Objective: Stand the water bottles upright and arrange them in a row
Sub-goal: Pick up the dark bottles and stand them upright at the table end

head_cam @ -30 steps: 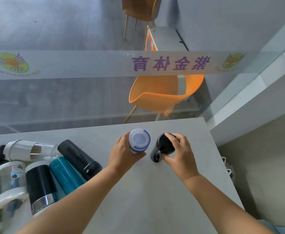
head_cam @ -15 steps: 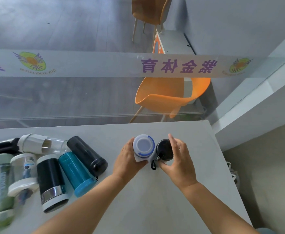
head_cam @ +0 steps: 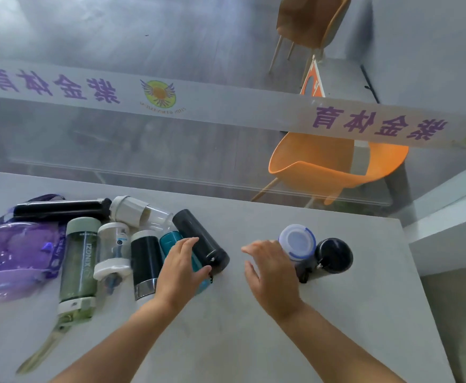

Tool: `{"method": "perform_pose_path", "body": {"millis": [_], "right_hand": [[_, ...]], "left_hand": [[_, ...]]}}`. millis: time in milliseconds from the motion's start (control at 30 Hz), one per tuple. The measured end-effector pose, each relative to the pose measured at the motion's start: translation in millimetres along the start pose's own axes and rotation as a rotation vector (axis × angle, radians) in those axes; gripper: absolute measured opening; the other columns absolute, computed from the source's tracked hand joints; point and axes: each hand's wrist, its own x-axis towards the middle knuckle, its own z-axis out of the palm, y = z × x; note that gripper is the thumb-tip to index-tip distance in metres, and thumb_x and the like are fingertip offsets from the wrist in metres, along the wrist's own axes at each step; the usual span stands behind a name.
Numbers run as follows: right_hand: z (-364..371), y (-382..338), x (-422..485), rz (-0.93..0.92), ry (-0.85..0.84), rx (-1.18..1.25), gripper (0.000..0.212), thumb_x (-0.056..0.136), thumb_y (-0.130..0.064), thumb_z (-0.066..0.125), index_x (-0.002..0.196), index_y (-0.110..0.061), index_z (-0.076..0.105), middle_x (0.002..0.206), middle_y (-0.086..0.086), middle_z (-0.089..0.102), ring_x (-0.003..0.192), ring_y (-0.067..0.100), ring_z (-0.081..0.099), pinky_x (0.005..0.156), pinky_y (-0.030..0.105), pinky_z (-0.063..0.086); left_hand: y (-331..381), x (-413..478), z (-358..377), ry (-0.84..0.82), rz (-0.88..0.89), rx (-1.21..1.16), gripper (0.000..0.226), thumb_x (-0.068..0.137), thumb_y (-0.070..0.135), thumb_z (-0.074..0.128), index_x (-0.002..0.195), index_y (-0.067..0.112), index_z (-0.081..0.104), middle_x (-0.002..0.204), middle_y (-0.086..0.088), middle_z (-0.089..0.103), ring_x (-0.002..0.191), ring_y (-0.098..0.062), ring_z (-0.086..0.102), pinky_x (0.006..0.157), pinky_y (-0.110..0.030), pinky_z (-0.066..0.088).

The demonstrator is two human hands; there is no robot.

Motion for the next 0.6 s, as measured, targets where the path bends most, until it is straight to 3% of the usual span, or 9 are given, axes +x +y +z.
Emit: {"method": "perform_pose_path", "body": {"millis": [133,233,433,600], "right_hand": [[49.1,-16.9,11.7,0.281,-0.402,0.014,0.042,0.081,-0.027,0.064,0.119,-0.018,0.051,0.112,0.004,0.056,0.102,0.024,0.051,0.089,0.034,0.046],[79.9,-24.1,18.2,0.437,-0.533,-0.031,0.054,0.081,-0.039,0.062,0.127,-0.018,0.04,0.121,0.003,0.048,0.108,0.022,0.045,0.09,0.032,0.042],[116.5,-29.7,20.1,0.659,-0.541,0.015,0.056,0.073,-0.04,0.069,0.117,-0.016,0.042,0.115,0.005,0.048,0.099,0.022,0.051,0.08,0.033,0.047],[113.1,-39.3,22.6,0.699,-0.388,0.031,0.058,0.066,-0.036,0.072,0.114,-0.018,0.044,0.109,0.003,0.047,0.088,0.02,0.053,0.074,0.032,0.052]], "left_hand": [[-26.8,-2.0,-22.3,0.014,0.02,0.047,0.056,0.077,0.024,0.072,0.127,0.015,0.048,0.128,-0.001,0.051,0.119,-0.017,0.045,0.102,-0.03,0.037],[-46.9,-2.5,-33.0,-0.003,0.037,0.058,0.05,0.079,0.022,0.069,0.125,0.015,0.049,0.128,-0.001,0.051,0.118,-0.016,0.047,0.1,-0.028,0.04],[-77.9,-0.5,-47.5,-0.055,0.061,0.034,0.048,0.083,0.021,0.065,0.127,0.018,0.046,0.13,0.001,0.05,0.116,-0.013,0.05,0.095,-0.028,0.048],[-85.8,7.0,-53.9,-0.108,0.081,0.009,0.046,0.085,0.021,0.063,0.127,0.021,0.046,0.13,0.002,0.05,0.116,-0.012,0.05,0.095,-0.028,0.05]]}}
